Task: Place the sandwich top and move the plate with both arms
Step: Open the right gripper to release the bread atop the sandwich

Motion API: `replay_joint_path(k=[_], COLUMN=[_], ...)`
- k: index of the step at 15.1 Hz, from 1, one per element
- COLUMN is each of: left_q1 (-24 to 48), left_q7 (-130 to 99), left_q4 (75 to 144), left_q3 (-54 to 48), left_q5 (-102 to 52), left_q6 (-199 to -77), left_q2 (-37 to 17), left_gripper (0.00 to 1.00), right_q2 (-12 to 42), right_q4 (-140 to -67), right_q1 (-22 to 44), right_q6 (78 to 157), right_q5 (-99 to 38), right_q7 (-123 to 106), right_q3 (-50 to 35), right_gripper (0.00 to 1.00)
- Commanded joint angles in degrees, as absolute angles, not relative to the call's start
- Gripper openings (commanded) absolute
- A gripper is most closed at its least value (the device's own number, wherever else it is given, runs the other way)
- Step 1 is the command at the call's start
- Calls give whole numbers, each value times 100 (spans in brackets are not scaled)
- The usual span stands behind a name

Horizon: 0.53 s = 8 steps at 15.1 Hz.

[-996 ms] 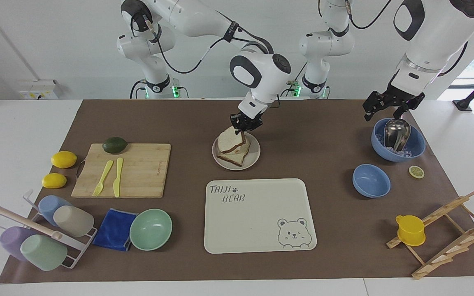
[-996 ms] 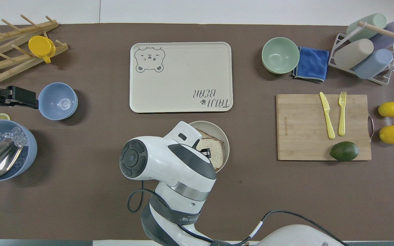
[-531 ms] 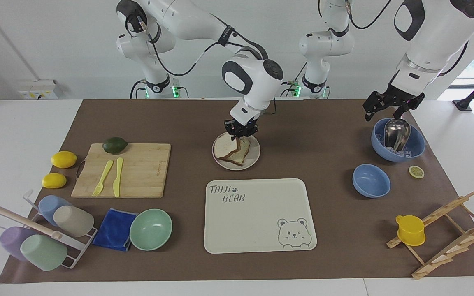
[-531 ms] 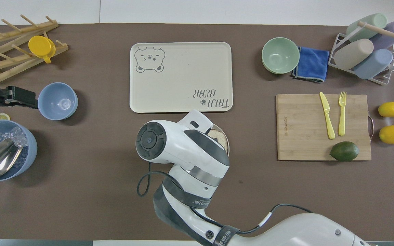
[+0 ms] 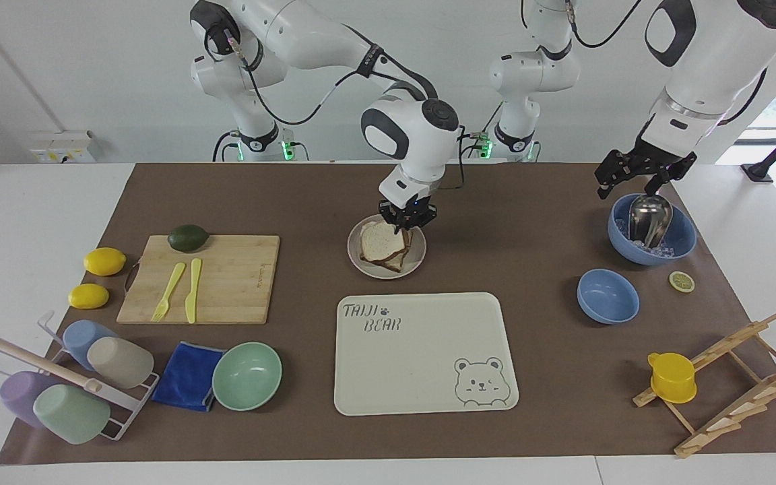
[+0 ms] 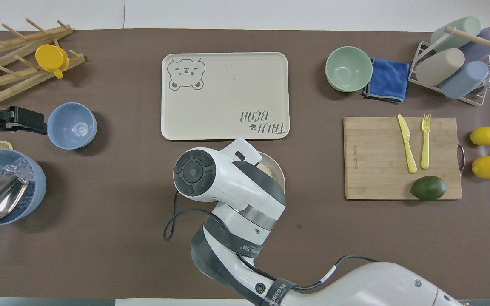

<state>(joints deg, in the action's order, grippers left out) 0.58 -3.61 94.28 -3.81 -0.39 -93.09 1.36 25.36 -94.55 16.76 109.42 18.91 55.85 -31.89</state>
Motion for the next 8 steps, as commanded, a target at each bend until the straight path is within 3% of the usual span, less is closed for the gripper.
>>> replay_joint_path(k=[1,3,8], left_q1=[18,35,105], left_q7=[-422,-422,-439], left_q4=[9562,9571,9860], left_q3=[-413,-413,-422], left_q5=[-88,-88,-88], left_q6=[-9474,-9483,-9710], left_q2=[220,220,351], left_gripper=[100,100,100], right_q2=[2497,2348,1803], right_q4=[-9457,-9440,-9246], right_q1=[1486,1205,678], right_q6=[11144,11136,10821], right_q5=[1714,1504,870], right_q7=[5652,5608,4932], right_q3=[-3296,-3322,-3305], right_gripper=[80,100,100])
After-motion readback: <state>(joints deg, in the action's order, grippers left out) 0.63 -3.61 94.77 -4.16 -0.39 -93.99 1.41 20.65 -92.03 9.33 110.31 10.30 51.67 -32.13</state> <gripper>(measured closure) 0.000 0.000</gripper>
